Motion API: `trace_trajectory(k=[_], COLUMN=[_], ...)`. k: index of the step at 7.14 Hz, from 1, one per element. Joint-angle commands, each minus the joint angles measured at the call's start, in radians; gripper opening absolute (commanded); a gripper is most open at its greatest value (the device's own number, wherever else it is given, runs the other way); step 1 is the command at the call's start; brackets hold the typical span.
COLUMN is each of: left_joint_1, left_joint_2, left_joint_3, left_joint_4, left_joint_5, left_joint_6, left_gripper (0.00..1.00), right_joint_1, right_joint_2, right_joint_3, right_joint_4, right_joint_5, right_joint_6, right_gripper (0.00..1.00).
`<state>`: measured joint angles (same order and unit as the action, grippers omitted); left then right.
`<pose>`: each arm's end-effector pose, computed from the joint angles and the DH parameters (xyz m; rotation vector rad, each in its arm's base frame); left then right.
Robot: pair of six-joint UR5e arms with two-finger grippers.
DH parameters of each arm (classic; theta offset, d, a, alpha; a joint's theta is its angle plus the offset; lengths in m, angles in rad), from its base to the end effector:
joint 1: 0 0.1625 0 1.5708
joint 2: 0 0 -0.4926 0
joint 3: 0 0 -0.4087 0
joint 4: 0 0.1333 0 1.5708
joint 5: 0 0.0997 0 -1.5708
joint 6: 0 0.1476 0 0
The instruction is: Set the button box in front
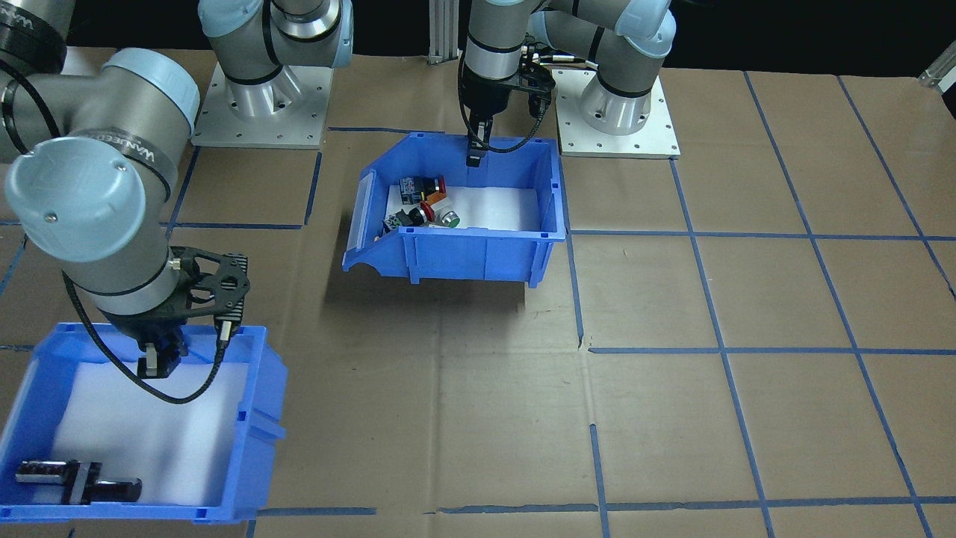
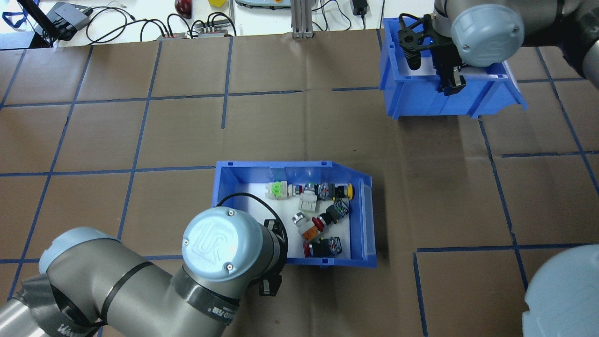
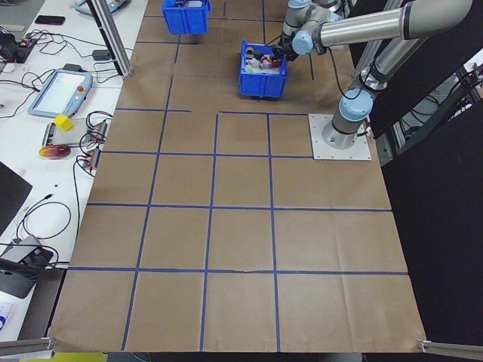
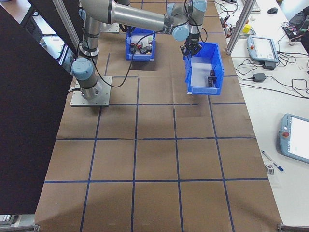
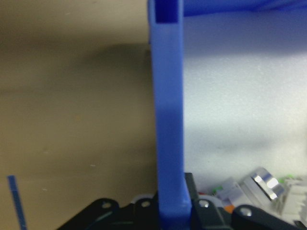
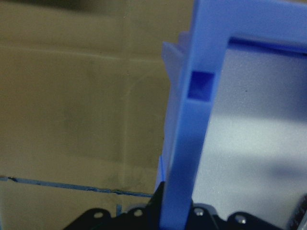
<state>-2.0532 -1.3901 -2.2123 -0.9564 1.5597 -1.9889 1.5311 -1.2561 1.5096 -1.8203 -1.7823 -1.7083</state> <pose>-0.3045 -0.2906 0.3347 2.0459 -2.1837 0.0601 0.0765 -0.6508 0.3837 2.2220 -2.0138 -0.2480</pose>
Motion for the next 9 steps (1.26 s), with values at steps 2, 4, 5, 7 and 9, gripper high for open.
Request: trace_trajectory(k=[2,4,5,7,9], left_joint_1=[0.172,0.174,0.173,0.174,0.16], left_joint_2=[-0.146,-0.362,-0.447,-0.576,-0.647], left_joint_3=[0.171,0.399,0.466,0.558,0.603], left_joint_4=[0.011,0.01,0.014,0.063,0.064], left_joint_5=[-0.001,-0.006,-0.007,-0.009,-0.019], left_joint_6=[0.146,0.153,0.154,0.159,0.156], left_gripper=[0.0,0.0,0.0,0.0,0.0], right_joint_1=[-0.04,-0.048,-0.048,-0.049,-0.066], right_joint_2=[-0.146,-0.238,-0.268,-0.302,-0.31], right_joint_3=[0.174,0.347,0.416,0.501,0.517], right_joint_4=[-0.03,-0.142,-0.216,-0.301,-0.303], right_joint_5=[-0.029,-0.028,-0.029,-0.029,-0.029], right_joint_6=[-0.011,-0.051,-0.089,-0.155,-0.159], right_gripper=[0.03,0.03,0.03,0.03,0.03])
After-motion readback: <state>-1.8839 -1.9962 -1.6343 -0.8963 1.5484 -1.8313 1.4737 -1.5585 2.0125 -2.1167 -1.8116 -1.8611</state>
